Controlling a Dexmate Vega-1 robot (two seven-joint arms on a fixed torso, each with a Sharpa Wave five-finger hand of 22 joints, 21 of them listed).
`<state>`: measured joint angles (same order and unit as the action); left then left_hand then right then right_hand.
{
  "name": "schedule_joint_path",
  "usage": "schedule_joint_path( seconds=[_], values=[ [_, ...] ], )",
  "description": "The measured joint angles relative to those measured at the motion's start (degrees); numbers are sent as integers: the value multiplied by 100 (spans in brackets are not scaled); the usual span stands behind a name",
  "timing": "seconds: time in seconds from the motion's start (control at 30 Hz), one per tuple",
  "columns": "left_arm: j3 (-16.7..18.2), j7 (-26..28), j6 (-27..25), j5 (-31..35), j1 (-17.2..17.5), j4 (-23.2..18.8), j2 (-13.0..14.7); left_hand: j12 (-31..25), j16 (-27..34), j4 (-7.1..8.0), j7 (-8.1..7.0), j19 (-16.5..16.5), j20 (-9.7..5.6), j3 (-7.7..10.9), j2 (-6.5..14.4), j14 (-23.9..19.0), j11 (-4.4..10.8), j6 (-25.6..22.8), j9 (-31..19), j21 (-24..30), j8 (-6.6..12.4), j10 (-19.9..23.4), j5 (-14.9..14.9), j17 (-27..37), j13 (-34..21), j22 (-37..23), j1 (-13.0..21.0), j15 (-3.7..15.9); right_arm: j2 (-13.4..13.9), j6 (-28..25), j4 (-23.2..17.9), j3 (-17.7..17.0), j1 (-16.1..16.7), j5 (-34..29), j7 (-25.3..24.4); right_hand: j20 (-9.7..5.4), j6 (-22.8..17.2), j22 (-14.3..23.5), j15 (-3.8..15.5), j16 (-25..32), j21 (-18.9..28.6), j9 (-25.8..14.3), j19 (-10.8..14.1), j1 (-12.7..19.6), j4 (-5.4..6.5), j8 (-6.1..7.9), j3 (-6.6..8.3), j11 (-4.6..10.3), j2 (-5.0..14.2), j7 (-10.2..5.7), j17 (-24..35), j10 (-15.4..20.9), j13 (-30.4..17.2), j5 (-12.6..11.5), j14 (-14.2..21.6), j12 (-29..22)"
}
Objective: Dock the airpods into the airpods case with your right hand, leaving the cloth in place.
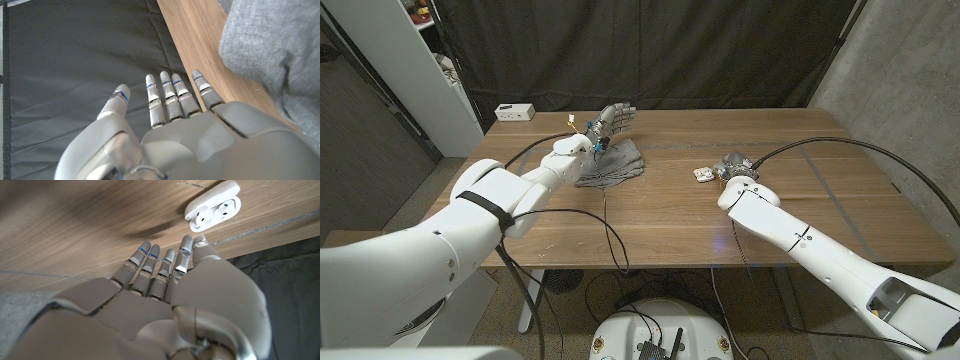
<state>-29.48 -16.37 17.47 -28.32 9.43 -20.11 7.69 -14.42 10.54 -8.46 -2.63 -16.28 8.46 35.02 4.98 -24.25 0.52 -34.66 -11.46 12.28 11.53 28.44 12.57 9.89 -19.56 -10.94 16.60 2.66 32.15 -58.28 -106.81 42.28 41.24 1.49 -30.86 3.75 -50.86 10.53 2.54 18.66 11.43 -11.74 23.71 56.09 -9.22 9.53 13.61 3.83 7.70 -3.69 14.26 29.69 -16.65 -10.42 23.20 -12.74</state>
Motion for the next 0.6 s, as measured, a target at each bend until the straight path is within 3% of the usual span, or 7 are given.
schedule_joint_path(
  seconds=[0.27,0.47,0.6],
  values=[
    [-6,54,-111,17,-28,6,-10,0,0,0,0,0,0,0,0,0,0,0,0,0,0,0,0,0,0,0,0,0,281,83,-157,71,-103,136,490,-110,883,-14,-18,-158,0,57,-150,129,-50,-22,82,66,-69,-379,27,-550,-26,0,-447,138],
    [-8,71,-131,22,-31,7,-11,0,0,0,0,0,0,0,0,0,0,0,0,0,0,0,0,0,0,0,0,0,459,254,-161,143,-162,170,713,-178,1250,-14,-13,-241,0,82,-218,408,-96,23,205,208,-76,-812,27,-811,-53,0,-575,138],
    [-10,72,-131,24,-31,8,-13,0,0,0,0,0,0,0,0,0,0,0,0,0,0,0,0,0,0,0,0,0,588,409,-130,217,-217,159,928,-213,1307,-14,-15,-241,0,82,-253,551,-104,45,262,315,-37,-870,27,-917,-53,0,-635,138]
  ],
)
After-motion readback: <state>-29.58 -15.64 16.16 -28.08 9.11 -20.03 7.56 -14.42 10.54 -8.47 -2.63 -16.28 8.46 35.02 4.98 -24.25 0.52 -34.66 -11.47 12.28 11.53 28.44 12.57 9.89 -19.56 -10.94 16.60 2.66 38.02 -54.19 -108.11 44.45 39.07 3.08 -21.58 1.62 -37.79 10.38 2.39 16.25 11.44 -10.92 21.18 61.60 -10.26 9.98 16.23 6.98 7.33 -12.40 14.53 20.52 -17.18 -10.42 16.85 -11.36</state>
